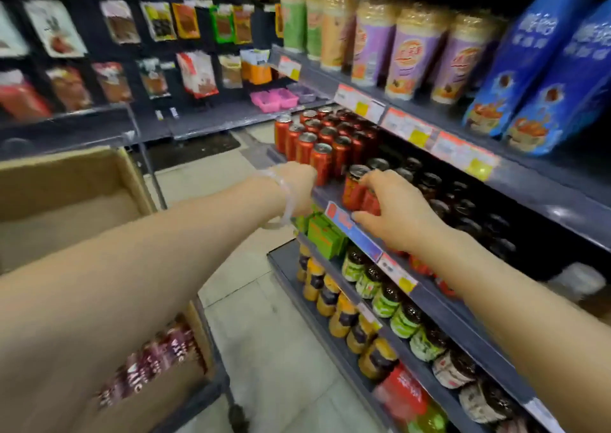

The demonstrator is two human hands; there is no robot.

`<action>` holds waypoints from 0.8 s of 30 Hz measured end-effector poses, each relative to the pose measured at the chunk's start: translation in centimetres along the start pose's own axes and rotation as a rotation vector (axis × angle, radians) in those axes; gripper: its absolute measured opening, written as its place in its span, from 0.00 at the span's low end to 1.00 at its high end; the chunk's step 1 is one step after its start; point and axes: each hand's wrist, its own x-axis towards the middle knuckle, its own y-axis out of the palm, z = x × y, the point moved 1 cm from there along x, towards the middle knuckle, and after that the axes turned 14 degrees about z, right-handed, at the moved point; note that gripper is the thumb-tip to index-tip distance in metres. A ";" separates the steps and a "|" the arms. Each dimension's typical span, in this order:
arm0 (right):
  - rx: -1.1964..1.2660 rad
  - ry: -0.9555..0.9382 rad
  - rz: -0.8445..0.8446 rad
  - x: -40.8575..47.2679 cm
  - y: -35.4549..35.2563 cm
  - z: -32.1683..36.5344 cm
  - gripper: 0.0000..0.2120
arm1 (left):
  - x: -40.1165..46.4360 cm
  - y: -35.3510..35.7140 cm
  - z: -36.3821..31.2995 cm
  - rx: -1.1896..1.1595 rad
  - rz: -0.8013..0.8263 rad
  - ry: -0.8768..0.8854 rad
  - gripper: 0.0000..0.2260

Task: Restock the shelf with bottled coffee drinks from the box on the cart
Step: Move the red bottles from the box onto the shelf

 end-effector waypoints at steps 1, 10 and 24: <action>0.003 -0.054 0.059 1.1 1.6 1.9 0.22 | -0.8 1.4 2.6 -0.038 0.043 -0.074 0.19; -0.003 -0.379 0.510 9.1 15.7 18.8 0.24 | -10.4 15.8 24.3 -0.358 0.387 -0.608 0.23; -0.033 -0.134 1.087 15.1 41.5 30.0 0.20 | -13.4 40.9 37.0 -1.144 0.502 -0.944 0.26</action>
